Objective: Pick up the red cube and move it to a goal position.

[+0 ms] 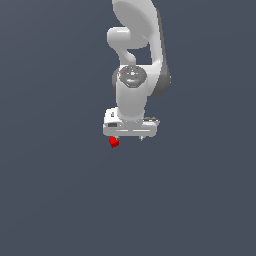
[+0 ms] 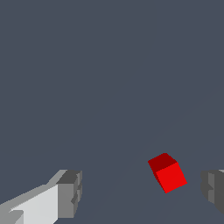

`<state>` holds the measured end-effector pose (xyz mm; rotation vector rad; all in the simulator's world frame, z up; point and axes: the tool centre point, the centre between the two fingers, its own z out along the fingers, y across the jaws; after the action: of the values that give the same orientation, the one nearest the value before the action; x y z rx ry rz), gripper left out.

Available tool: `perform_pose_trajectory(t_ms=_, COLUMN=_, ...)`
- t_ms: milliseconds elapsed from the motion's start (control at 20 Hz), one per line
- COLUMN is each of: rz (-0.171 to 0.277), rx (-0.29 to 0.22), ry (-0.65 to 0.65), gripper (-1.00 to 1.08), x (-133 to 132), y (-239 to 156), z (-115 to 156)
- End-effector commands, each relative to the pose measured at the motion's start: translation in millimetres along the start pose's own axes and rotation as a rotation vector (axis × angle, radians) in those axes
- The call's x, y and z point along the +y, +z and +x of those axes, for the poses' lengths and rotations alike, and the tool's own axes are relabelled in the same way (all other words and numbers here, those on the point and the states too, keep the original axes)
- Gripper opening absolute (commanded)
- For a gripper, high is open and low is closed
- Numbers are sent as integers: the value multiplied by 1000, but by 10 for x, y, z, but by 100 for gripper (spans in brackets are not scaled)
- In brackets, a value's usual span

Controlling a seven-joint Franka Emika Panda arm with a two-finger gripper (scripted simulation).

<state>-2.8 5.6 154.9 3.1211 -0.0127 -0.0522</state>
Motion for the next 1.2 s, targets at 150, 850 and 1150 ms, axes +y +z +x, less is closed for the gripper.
perform_pose_trajectory(t_ms=150, rz=0, rx=0, ry=-5, gripper=100, x=7, y=15, z=-10)
perform_pose_trajectory(t_ms=850, rz=4, rx=13, ry=-158, gripper=100, x=236, y=479, z=-284)
perform_pose_trajectory(t_ms=1150, rz=8, rx=23, ry=-276, gripper=100, x=441, y=842, z=-458)
